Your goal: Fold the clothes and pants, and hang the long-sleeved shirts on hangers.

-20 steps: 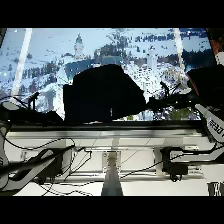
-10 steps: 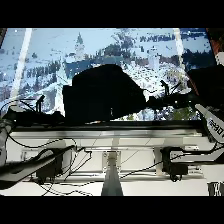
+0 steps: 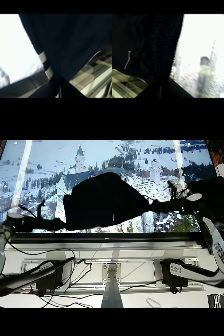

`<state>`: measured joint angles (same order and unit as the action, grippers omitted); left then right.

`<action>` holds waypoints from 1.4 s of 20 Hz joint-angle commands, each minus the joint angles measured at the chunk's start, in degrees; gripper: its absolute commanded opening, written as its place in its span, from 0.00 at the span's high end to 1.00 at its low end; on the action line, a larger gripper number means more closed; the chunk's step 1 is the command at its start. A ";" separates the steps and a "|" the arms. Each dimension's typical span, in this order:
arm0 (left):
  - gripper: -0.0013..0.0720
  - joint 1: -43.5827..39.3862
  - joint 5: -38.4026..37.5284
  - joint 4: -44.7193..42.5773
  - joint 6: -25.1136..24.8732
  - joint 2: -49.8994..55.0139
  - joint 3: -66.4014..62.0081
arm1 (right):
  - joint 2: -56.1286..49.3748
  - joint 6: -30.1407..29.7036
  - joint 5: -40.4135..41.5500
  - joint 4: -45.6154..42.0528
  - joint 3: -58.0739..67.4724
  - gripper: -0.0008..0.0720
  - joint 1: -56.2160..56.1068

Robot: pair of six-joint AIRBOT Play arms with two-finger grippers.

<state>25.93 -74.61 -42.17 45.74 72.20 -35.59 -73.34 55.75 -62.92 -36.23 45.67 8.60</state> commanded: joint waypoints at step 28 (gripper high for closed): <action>0.96 -8.63 6.47 -2.86 15.58 -13.14 -50.16 | 13.05 27.19 4.92 -20.98 37.35 0.94 -16.13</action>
<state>22.11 -59.48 -46.04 60.55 48.66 -86.06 -52.25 77.25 -55.70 -43.57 82.96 -7.49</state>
